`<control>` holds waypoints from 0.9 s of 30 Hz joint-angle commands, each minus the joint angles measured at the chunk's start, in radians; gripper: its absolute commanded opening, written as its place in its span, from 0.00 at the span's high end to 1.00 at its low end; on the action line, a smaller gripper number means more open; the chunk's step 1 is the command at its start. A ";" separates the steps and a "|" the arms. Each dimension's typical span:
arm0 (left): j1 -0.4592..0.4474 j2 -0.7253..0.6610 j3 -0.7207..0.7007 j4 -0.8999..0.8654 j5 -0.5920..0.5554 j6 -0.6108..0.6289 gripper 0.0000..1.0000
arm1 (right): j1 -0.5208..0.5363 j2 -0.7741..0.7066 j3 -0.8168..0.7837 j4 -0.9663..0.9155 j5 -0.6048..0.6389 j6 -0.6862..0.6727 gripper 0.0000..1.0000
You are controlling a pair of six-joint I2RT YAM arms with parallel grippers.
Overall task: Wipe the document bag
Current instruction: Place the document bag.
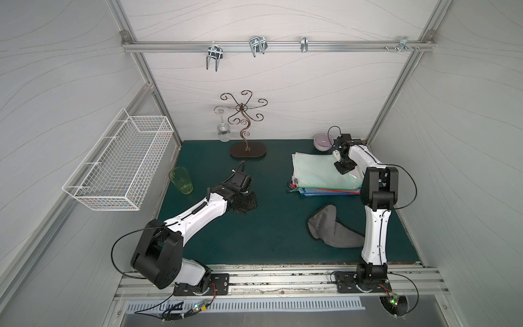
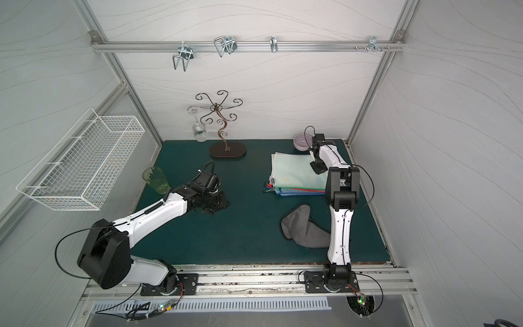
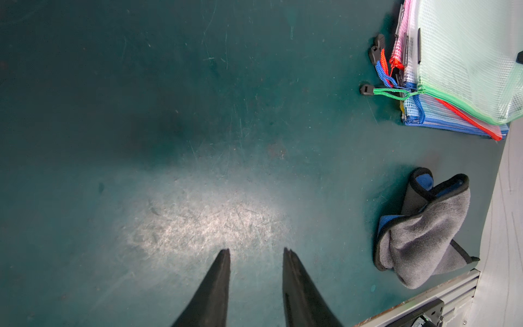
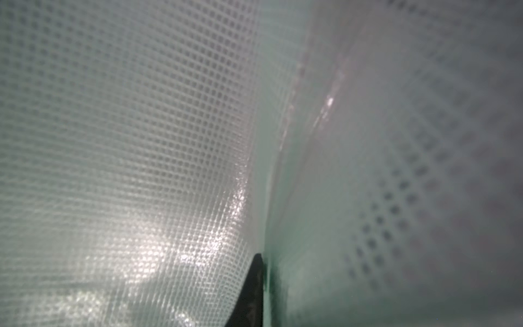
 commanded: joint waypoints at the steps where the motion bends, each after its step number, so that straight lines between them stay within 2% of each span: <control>1: 0.006 0.001 0.038 0.016 0.005 0.018 0.65 | -0.002 -0.019 -0.027 0.014 0.018 0.004 0.66; 4: 0.006 -0.007 0.033 0.014 0.003 0.018 0.64 | -0.003 -0.022 -0.027 0.023 0.059 0.023 0.45; 7: 0.007 -0.016 0.032 0.014 -0.001 0.021 0.64 | -0.002 -0.032 -0.021 0.033 0.090 0.048 0.31; 12: 0.007 -0.033 0.031 0.020 -0.011 0.026 0.63 | -0.002 -0.080 -0.013 0.036 0.082 0.105 0.16; 14: 0.006 -0.041 0.029 0.024 -0.017 0.027 0.62 | -0.002 -0.104 -0.007 0.032 0.071 0.138 0.03; 21: 0.008 -0.085 0.033 0.033 -0.064 0.051 0.57 | -0.002 -0.213 -0.015 -0.025 -0.048 0.318 0.01; 27: 0.025 -0.128 0.029 0.025 -0.112 0.075 0.52 | 0.006 -0.332 -0.154 -0.017 -0.226 0.515 0.01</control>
